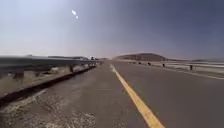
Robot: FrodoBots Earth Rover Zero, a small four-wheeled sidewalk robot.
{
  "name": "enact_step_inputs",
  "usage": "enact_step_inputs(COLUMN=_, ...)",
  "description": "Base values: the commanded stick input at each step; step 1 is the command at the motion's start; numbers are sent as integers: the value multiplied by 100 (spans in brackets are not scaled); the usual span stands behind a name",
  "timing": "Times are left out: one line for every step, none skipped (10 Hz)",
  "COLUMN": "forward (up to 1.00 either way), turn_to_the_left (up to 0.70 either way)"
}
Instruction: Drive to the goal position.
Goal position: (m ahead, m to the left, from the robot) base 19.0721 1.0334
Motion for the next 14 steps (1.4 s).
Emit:
enact_step_inputs(forward=50, turn_to_the_left=0)
enact_step_inputs(forward=50, turn_to_the_left=0)
enact_step_inputs(forward=50, turn_to_the_left=0)
enact_step_inputs(forward=50, turn_to_the_left=0)
enact_step_inputs(forward=50, turn_to_the_left=0)
enact_step_inputs(forward=50, turn_to_the_left=0)
enact_step_inputs(forward=50, turn_to_the_left=0)
enact_step_inputs(forward=50, turn_to_the_left=0)
enact_step_inputs(forward=50, turn_to_the_left=0)
enact_step_inputs(forward=50, turn_to_the_left=0)
enact_step_inputs(forward=50, turn_to_the_left=0)
enact_step_inputs(forward=50, turn_to_the_left=0)
enact_step_inputs(forward=50, turn_to_the_left=0)
enact_step_inputs(forward=50, turn_to_the_left=0)
